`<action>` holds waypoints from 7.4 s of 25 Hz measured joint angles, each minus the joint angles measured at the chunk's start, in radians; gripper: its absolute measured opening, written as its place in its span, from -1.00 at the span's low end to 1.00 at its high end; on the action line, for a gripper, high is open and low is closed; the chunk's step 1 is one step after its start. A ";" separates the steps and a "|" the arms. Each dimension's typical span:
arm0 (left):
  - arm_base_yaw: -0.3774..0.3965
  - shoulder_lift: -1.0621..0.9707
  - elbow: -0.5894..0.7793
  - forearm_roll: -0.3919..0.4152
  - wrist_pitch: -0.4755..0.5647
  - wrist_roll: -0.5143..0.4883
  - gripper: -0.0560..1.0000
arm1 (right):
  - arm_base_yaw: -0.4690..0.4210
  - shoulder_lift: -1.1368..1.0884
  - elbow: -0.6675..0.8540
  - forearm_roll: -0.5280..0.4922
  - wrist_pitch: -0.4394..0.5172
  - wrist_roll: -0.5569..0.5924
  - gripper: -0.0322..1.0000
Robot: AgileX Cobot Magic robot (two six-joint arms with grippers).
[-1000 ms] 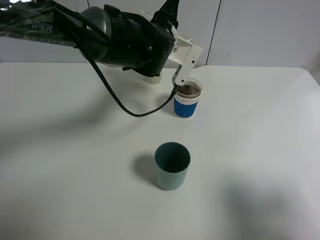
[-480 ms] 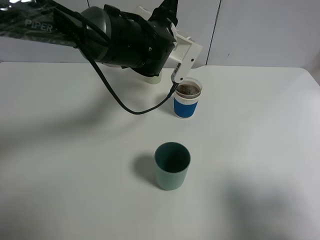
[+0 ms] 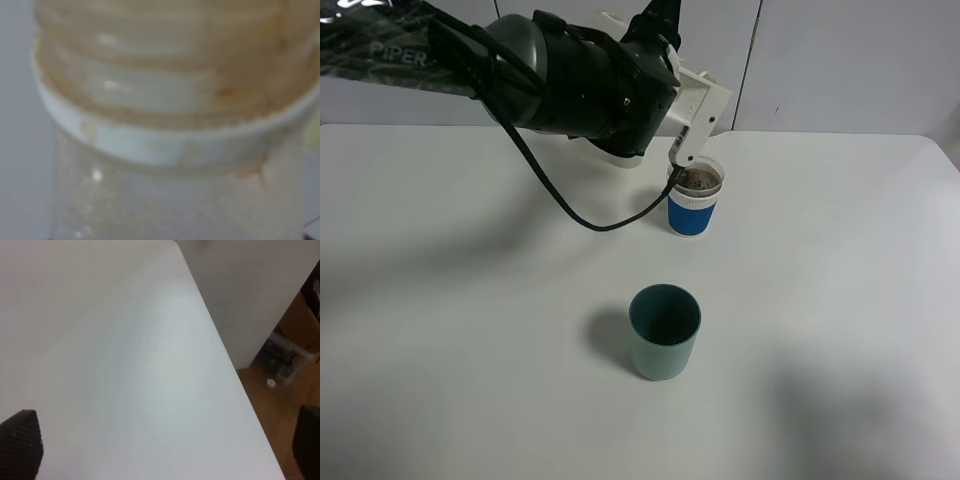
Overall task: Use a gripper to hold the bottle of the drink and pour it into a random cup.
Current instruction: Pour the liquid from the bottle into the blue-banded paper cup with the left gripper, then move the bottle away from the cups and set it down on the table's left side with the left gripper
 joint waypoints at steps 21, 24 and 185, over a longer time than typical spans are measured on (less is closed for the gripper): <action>-0.013 0.000 0.000 0.000 0.026 0.000 -0.25 | 0.000 0.000 0.000 0.000 0.000 0.000 1.00; -0.020 0.000 0.000 0.000 0.027 0.000 -0.25 | 0.000 0.000 0.000 0.000 0.000 0.000 1.00; 0.492 0.058 0.676 -1.758 -1.722 0.159 -0.25 | 0.000 0.000 0.000 0.000 0.000 0.000 1.00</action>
